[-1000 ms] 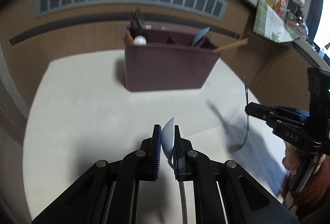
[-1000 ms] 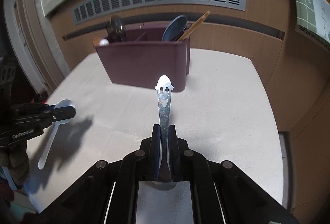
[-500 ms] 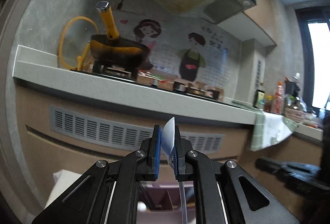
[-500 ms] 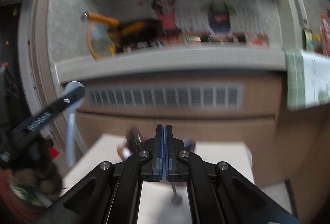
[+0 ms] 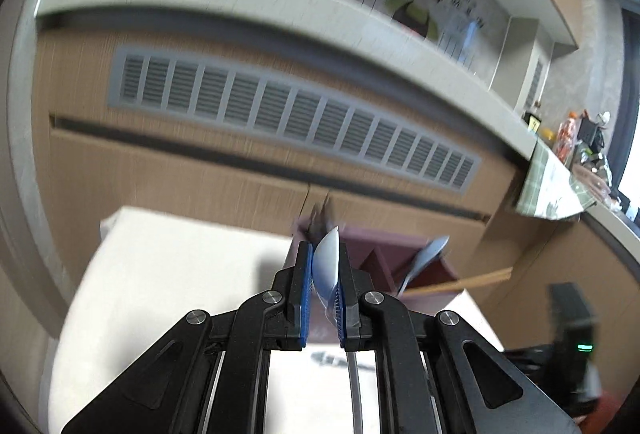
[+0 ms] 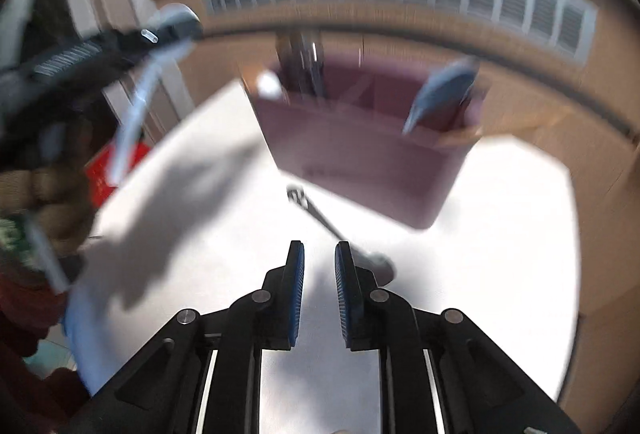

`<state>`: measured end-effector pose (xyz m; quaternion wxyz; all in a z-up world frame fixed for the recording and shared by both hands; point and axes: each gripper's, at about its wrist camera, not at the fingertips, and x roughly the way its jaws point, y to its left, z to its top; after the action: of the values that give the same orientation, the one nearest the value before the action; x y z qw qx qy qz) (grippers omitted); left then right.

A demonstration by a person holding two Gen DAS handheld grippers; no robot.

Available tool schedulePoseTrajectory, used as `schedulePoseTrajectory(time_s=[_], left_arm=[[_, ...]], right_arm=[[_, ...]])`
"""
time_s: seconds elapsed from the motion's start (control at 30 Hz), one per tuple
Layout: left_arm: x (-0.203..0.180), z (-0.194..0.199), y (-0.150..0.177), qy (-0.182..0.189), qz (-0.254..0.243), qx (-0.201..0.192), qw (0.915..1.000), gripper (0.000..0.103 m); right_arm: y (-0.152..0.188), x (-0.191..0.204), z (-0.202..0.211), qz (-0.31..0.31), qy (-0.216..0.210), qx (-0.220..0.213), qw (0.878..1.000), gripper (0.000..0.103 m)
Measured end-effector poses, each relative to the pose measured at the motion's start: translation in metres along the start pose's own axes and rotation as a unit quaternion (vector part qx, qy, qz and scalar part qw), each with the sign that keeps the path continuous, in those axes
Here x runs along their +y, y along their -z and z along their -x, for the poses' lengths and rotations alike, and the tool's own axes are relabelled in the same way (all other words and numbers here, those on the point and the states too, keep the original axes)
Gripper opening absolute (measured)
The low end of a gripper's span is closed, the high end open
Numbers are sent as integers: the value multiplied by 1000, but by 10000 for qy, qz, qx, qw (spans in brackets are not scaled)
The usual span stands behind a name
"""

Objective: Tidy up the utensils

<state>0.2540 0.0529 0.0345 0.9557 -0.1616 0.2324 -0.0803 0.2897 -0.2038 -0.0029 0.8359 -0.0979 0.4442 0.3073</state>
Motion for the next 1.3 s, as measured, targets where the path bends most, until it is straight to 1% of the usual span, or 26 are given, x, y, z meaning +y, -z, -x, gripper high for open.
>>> schedulePoseTrajectory(time_s=[0.07, 0.13, 0.2, 0.23, 0.27, 0.3, 0.37, 0.4, 0.47, 0.53, 0.57, 0.6, 0.67, 0.7, 0.73, 0.8, 0.87, 0.9, 0.97, 1.03, 1.1, 1.13, 1.2, 1.23, 1.27, 1.3], left_arm=[[7, -1, 9, -20, 60, 152, 9999, 10], [13, 3, 15, -81, 46, 230, 9997, 10], [21, 8, 21, -159, 36, 288, 9995, 10], [23, 10, 22, -182, 50, 310, 9993, 10], [27, 12, 24, -207, 81, 339, 9992, 10], [31, 12, 26, -223, 117, 371, 9990, 10], [37, 13, 27, -248, 190, 416, 9986, 10], [40, 13, 29, -248, 257, 450, 9983, 10], [43, 14, 30, -215, 362, 506, 9978, 10], [46, 15, 33, -204, 427, 550, 9974, 10], [46, 17, 35, -214, 457, 563, 9971, 10], [46, 18, 37, -209, 489, 570, 9970, 10], [45, 20, 40, -173, 508, 517, 9972, 10], [43, 21, 42, -198, 516, 466, 9974, 10], [42, 21, 44, -247, 540, 413, 9974, 10], [39, 23, 46, -335, 542, 292, 9975, 10], [35, 30, 47, -465, 369, 94, 9982, 10], [34, 34, 47, -502, 306, -10, 9983, 10], [35, 46, 47, -498, 220, -238, 9982, 10], [37, 51, 46, -398, 224, -337, 9984, 10], [40, 53, 46, -230, 283, -348, 9987, 10], [41, 52, 47, -136, 347, -329, 9988, 10], [43, 51, 48, 22, 485, -281, 9984, 10], [42, 49, 48, 61, 526, -251, 9983, 10], [41, 48, 48, 60, 529, -227, 9983, 10], [39, 47, 49, 37, 508, -204, 9985, 10]], right_arm=[[-2, -2, -24, -217, 77, 100, 9997, 15], [-13, -9, -53, -611, 67, 191, 9979, 15], [-24, -15, -73, -948, -46, 289, 9951, 17], [-27, -16, -75, -1053, -86, 147, 9943, 18], [-29, -14, -76, -1063, -149, 128, 9941, 19], [-32, -8, -80, -955, -331, 363, 9942, 21], [-32, 3, -79, -700, -512, 539, 9948, 22], [-28, 11, -78, -522, -714, 712, 9935, 23], [-14, 24, -68, -113, -821, 859, 9928, 23], [7, 33, -51, 419, -741, 941, 9919, 22], [18, 36, -42, 662, -569, 997, 9912, 19], [29, 37, -31, 863, -248, 987, 9911, 19], [42, 35, -6, 966, 344, 687, 9924, 21], [47, 31, 6, 881, 557, 473, 9934, 22], [47, 28, 12, 738, 642, 354, 9946, 24], [48, 18, 13, 241, 556, 300, 9977, 27], [46, 7, 5, -117, 362, 443, 9983, 27], [45, 8, -5, -148, 267, 508, 9982, 27], [48, 17, -11, 34, 330, 495, 9982, 26], [42, 23, -22, 358, 598, 335, 9970, 26], [37, 23, -28, 492, 661, 284, 9962, 29], [26, 25, -32, 522, 667, 253, 9961, 31], [20, 20, -39, 447, 571, 202, 9972, 32], [18, 15, -39, 281, 457, 213, 9983, 30], [16, 12, -39, 166, 450, 221, 9986, 25], [14, 9, -45, 102, 475, 208, 9986, 25]])
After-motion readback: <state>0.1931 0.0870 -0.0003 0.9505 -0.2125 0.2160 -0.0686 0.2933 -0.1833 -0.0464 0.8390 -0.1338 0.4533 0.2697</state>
